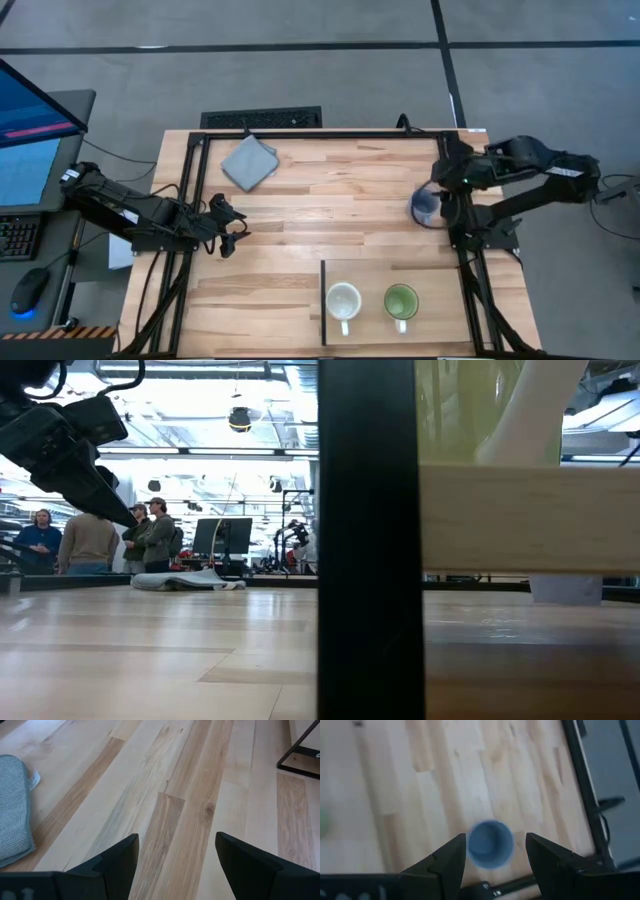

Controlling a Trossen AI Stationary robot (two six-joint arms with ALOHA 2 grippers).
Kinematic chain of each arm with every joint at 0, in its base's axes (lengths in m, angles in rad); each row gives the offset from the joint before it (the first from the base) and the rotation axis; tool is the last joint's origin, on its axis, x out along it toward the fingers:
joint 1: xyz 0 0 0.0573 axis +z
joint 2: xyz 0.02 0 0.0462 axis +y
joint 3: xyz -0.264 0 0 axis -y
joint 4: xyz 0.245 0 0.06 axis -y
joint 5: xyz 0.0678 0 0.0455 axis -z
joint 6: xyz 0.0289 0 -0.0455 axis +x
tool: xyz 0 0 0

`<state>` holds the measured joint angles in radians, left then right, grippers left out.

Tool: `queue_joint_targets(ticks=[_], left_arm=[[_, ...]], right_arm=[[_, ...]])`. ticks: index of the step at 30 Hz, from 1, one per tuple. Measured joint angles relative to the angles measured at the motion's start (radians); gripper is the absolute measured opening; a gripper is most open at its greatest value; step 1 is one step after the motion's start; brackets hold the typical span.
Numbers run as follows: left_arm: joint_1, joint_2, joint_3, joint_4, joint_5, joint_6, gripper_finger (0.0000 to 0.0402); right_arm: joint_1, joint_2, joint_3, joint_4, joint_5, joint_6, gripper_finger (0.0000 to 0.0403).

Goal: Stack small to large cups/mugs on shelf
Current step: Put the blue cup on the shelf

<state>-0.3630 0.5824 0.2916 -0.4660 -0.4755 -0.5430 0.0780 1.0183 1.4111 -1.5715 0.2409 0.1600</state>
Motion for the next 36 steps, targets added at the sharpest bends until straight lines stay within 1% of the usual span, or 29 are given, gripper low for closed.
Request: queue_joint_targets(ticks=[9,14,20,26,30,36], left_arm=[[0.000,0.000,0.000,0.000,0.000,0.000,0.0254],[0.000,0.000,0.000,0.000,-0.001,0.000,0.0254],[0.000,0.000,0.000,0.000,-0.002,0.000,0.0254],[0.000,0.000,0.000,0.000,-0.002,0.000,0.0254],[0.000,0.000,0.000,0.000,-0.002,0.000,0.0254],[0.000,0.000,0.000,0.000,-0.002,0.000,0.0254]], right_arm=[[-0.209,-0.105,-0.184,0.021,-0.012,-0.111,0.0230],[-0.311,-0.139,-0.274,0.089,-0.080,-0.195,0.0230],[-0.441,-0.135,-0.351,0.155,-0.156,-0.307,0.0230],[-0.577,-0.114,-0.415,0.238,-0.266,-0.412,0.0230],[-0.662,-0.082,-0.439,0.238,-0.269,-0.456,0.0230],[-0.749,-0.016,-0.441,0.266,-0.271,-0.476,0.0230]])
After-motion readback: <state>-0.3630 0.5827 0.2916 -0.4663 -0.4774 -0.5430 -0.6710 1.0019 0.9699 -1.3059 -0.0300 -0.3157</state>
